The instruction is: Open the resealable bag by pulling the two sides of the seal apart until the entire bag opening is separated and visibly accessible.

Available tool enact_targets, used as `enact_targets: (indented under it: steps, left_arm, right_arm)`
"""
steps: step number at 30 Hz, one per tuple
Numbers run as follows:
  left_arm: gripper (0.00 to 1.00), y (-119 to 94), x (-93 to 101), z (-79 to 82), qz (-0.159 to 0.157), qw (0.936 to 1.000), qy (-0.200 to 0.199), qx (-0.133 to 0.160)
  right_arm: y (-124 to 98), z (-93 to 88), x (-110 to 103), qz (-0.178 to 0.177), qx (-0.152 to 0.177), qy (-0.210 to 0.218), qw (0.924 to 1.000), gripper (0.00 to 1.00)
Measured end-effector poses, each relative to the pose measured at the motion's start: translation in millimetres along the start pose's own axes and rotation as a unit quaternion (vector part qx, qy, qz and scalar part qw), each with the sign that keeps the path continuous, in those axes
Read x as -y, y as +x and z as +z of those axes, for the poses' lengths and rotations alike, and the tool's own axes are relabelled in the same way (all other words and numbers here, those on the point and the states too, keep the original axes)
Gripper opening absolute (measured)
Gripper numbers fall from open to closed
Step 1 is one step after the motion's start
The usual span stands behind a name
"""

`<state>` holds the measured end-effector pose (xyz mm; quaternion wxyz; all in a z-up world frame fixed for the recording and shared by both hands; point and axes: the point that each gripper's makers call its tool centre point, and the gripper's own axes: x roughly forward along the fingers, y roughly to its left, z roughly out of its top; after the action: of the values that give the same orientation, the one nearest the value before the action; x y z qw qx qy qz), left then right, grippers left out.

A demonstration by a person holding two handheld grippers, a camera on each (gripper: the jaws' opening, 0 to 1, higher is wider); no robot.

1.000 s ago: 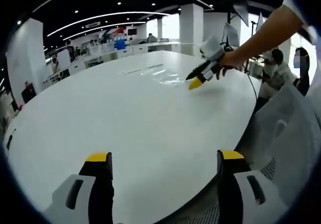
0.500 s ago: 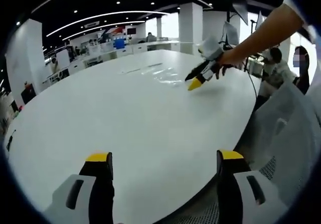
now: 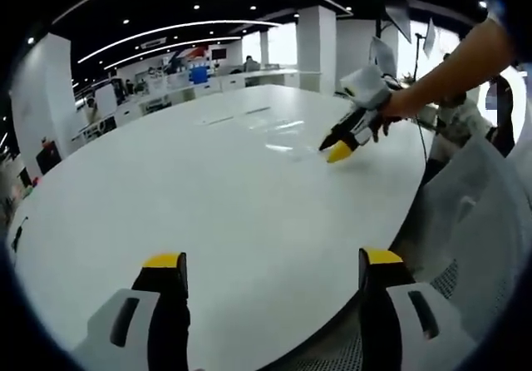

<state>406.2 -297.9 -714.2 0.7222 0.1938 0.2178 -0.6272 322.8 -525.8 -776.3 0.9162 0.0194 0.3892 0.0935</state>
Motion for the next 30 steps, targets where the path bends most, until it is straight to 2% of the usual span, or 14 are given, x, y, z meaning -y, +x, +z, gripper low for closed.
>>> enact_targets:
  steps: [6, 13, 18, 24, 27, 28, 30]
  left_arm:
    - [0.83, -1.0, -1.7, 2.8, 0.004, 1.0, 0.002, 0.005]
    - [0.83, -2.0, -5.7, 2.4, 0.013, 0.9999, 0.001, -0.002]
    - [0.83, -3.2, -5.5, 1.8, 0.007, 0.9999, 0.009, -0.01]
    - [0.82, -2.3, -0.3, 6.3, -0.002, 0.9991, 0.039, -0.019]
    - [0.81, -0.6, 3.8, 13.6, -0.01, 0.999, 0.041, -0.016]
    - [0.81, 0.2, 5.0, 16.6, -0.013, 0.9988, 0.044, -0.015]
    - [0.81, 1.4, 5.7, 20.3, -0.015, 0.9986, 0.05, -0.011]
  right_arm:
    - [-2.0, -6.8, -15.6, 0.007, -0.015, -0.025, 0.9996, 0.11]
    - [-3.6, -13.4, -40.1, 0.017, -0.019, -0.044, 0.9987, 0.04]
    - [-6.0, -17.6, -50.9, 0.023, -0.015, -0.038, 0.9989, 0.0]
    - [-6.4, -18.1, -59.4, 0.031, -0.002, -0.008, 0.9995, 0.0]
    - [-5.9, -18.7, -67.8, 0.035, 0.0, -0.014, 0.9993, 0.0]
    - [-5.6, -18.8, -69.1, 0.033, -0.003, -0.036, 0.9988, 0.0]
    - [-5.4, -17.9, -73.8, 0.035, -0.003, -0.046, 0.9983, 0.06]
